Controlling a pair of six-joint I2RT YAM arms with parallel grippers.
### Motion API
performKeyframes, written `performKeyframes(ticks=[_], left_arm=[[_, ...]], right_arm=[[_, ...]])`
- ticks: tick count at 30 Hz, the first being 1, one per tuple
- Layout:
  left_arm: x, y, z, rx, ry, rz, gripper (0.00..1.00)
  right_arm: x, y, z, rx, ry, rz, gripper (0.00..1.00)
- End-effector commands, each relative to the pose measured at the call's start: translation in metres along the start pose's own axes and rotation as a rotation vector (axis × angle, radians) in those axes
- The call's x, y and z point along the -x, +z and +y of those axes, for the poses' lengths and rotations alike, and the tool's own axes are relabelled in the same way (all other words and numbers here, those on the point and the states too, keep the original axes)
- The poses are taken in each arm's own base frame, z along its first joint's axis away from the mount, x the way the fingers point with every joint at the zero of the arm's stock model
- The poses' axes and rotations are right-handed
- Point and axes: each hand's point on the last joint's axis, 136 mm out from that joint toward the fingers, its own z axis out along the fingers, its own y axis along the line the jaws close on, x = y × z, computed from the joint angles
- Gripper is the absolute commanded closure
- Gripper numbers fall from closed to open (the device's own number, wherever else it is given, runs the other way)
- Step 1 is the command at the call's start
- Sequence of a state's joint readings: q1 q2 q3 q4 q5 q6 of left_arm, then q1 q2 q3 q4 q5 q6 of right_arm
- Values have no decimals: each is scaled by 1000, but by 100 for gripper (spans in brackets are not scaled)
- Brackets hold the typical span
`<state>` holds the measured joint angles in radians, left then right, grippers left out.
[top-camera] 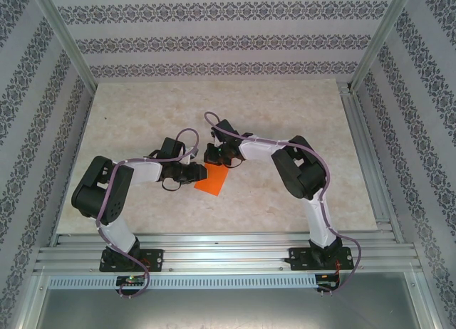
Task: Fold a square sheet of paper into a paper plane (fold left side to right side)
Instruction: Move the square sheet of paper to the center of the table.
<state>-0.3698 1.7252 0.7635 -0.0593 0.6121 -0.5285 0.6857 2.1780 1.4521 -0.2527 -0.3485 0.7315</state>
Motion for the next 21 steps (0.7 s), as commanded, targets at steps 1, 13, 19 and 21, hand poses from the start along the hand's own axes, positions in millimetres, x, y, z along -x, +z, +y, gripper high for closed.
performKeyframes(ticks=[1, 13, 19, 21], left_arm=[[-31, 9, 36, 139, -25, 70, 69], [-41, 8, 45, 167, -35, 88, 69], [-44, 8, 48, 172, -39, 90, 69], [-45, 8, 48, 172, -39, 91, 69]], right_arm=[[3, 8, 0, -25, -40, -8, 96], [32, 6, -30, -124, -72, -60, 96], [50, 3, -40, -135, -56, -92, 95], [55, 2, -42, -138, -51, -101, 95]])
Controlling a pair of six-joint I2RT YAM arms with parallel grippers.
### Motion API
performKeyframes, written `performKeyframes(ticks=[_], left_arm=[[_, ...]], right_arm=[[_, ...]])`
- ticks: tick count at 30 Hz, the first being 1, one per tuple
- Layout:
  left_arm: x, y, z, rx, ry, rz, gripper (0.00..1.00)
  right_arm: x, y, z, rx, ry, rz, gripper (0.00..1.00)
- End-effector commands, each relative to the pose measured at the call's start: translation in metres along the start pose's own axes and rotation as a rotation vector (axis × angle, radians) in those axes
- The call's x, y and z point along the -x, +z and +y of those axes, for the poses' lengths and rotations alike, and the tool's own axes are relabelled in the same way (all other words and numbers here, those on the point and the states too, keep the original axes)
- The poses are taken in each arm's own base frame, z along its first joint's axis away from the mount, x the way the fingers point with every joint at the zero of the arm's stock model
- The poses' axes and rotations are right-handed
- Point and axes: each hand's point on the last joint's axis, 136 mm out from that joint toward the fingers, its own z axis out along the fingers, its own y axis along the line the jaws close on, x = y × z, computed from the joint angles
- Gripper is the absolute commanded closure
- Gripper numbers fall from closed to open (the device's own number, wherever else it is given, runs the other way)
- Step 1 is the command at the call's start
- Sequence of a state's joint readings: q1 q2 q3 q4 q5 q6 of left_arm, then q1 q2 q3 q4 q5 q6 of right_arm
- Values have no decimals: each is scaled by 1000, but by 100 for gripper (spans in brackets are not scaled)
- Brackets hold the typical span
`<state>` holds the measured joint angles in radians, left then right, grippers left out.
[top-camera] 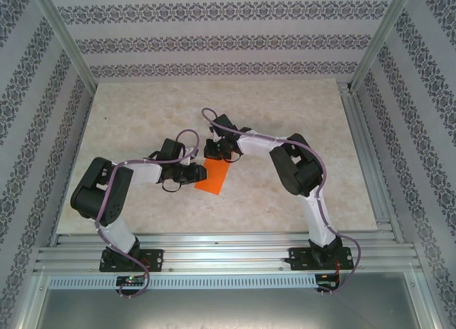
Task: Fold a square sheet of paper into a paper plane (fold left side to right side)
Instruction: Move the square sheet of paper to the center of the table.
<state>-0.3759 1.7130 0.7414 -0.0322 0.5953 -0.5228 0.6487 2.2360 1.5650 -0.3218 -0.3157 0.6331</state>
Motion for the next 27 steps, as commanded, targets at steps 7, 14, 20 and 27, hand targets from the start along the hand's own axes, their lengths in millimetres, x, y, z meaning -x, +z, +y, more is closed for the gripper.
performKeyframes(ticks=[7, 14, 20, 27], left_arm=[[-46, 7, 47, 168, -58, 111, 69], [-47, 5, 48, 178, -58, 103, 69], [-48, 3, 48, 176, -64, 98, 69], [-46, 4, 46, 172, -58, 95, 69]], right_arm=[[36, 6, -48, -137, 24, -77, 95], [47, 5, -61, -178, 25, -84, 95], [54, 3, -65, -189, 35, -86, 94], [59, -5, -58, -150, 52, -91, 94]])
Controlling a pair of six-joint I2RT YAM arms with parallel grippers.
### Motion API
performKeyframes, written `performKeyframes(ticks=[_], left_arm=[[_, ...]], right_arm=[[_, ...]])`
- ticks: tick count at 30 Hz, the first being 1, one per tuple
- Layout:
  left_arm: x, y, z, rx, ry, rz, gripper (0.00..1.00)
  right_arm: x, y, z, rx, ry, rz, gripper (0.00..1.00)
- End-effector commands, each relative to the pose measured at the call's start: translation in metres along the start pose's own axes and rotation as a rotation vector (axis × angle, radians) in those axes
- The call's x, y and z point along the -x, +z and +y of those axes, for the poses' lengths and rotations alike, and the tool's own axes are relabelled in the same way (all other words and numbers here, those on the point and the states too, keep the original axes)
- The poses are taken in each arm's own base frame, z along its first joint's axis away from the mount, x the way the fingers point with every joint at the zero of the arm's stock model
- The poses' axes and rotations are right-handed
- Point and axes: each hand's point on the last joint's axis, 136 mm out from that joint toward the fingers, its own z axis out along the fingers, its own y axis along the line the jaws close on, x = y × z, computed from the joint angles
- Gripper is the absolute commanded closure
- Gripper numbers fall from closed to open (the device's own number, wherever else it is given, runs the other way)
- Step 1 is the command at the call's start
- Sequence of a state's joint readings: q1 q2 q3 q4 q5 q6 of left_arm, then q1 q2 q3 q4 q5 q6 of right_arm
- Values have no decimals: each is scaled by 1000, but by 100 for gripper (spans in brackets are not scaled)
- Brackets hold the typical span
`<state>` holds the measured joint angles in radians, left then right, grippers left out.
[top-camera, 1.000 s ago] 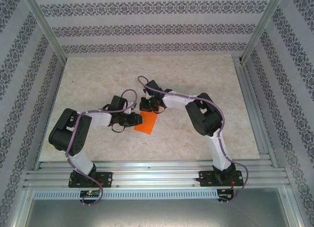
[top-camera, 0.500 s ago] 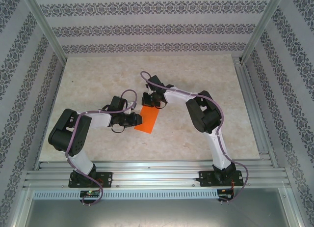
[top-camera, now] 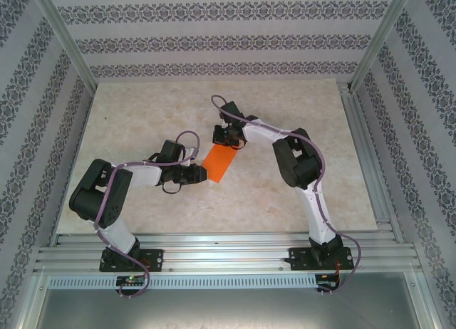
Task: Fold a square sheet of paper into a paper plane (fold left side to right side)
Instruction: Move the square sheet of paper to the center of the table, then first fold in half a square sheet of paper at the center of the table.
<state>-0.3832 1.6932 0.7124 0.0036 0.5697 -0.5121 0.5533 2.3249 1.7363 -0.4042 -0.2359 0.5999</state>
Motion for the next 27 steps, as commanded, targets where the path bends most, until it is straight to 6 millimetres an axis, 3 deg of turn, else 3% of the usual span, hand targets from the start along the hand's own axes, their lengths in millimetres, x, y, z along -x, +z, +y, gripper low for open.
performKeyframes(ticks=[1, 4, 9, 12, 14, 20, 24, 27], left_arm=[[-44, 4, 39, 139, -87, 116, 69], [-24, -5, 8, 41, -65, 68, 69], [23, -48, -51, -44, 39, -59, 67], [45, -68, -73, -56, 84, -119, 67], [54, -68, -80, -70, 94, -126, 68], [69, -29, -69, -92, 63, -70, 74], [78, 0, -49, -72, 36, -34, 77], [87, 11, -34, -49, 10, -39, 79]], right_arm=[[1, -2, -13, -49, -4, -9, 94], [2, -9, -10, -50, -12, -7, 94], [-10, 0, -13, -50, -4, 15, 94], [-11, 0, -11, -45, -4, 16, 94], [-11, 0, -8, -40, -7, 15, 94], [-12, 1, -5, -29, -9, 16, 94], [-14, 3, -3, -25, -8, 23, 94], [-15, 3, 0, -21, -9, 23, 94]])
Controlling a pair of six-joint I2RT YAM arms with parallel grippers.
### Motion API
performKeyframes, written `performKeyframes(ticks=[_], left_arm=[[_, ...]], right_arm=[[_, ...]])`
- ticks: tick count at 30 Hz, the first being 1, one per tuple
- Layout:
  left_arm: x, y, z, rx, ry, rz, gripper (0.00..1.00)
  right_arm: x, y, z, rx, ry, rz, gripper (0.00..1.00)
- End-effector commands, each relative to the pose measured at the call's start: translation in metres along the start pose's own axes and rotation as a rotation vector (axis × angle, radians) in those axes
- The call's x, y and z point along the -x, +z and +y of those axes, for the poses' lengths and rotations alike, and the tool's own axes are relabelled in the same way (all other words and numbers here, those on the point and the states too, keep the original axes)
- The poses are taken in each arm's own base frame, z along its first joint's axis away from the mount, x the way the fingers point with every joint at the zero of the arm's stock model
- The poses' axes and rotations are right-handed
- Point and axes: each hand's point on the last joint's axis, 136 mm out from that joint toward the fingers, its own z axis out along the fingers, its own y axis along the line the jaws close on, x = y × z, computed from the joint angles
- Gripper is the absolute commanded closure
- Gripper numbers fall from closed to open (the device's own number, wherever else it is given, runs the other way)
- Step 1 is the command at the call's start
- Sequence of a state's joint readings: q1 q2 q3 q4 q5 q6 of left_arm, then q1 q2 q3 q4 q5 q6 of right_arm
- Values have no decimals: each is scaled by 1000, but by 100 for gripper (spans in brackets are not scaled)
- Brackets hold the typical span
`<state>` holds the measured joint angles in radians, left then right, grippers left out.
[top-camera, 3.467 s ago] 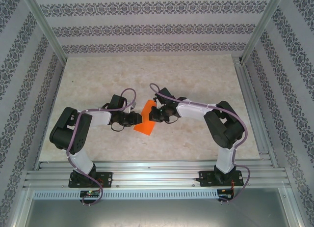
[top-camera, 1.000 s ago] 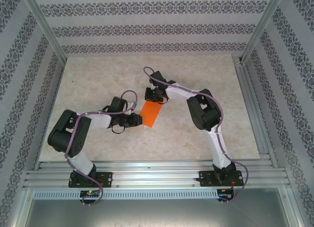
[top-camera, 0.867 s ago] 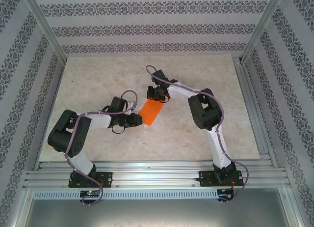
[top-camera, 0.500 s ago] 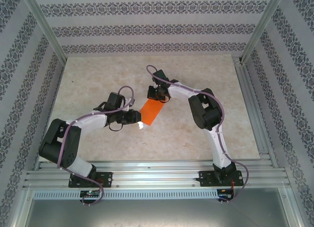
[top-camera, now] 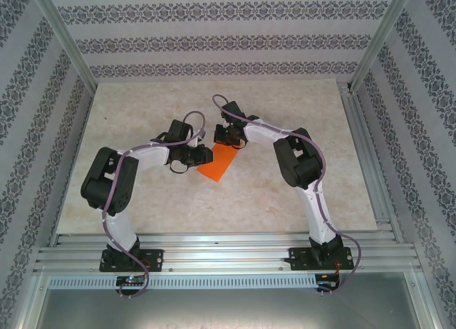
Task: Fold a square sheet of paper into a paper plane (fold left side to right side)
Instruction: First fold in half a square sheet of paper at the center of the table.
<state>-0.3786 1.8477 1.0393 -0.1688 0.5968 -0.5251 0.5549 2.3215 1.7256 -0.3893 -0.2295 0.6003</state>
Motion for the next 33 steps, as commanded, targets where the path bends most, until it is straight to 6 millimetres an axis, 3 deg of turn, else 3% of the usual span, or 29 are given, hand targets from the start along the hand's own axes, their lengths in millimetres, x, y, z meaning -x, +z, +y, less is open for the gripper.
performKeyframes(ticks=[1, 11, 18, 21, 33], left_arm=[[26, 0, 0, -23, 18, -57, 80], [21, 17, 33, 23, -33, -39, 79], [-1, 24, 53, 57, -64, -6, 80], [-9, 27, 58, 66, -71, 7, 80], [-15, 26, 64, 108, -63, 23, 80]], right_arm=[[-15, 3, 0, -20, -8, 32, 94], [-13, 1, 8, 7, -10, 35, 94], [22, -46, 37, 91, -17, -56, 94], [27, -54, 47, 119, -17, -73, 93], [2, -13, 42, 98, 6, -1, 94]])
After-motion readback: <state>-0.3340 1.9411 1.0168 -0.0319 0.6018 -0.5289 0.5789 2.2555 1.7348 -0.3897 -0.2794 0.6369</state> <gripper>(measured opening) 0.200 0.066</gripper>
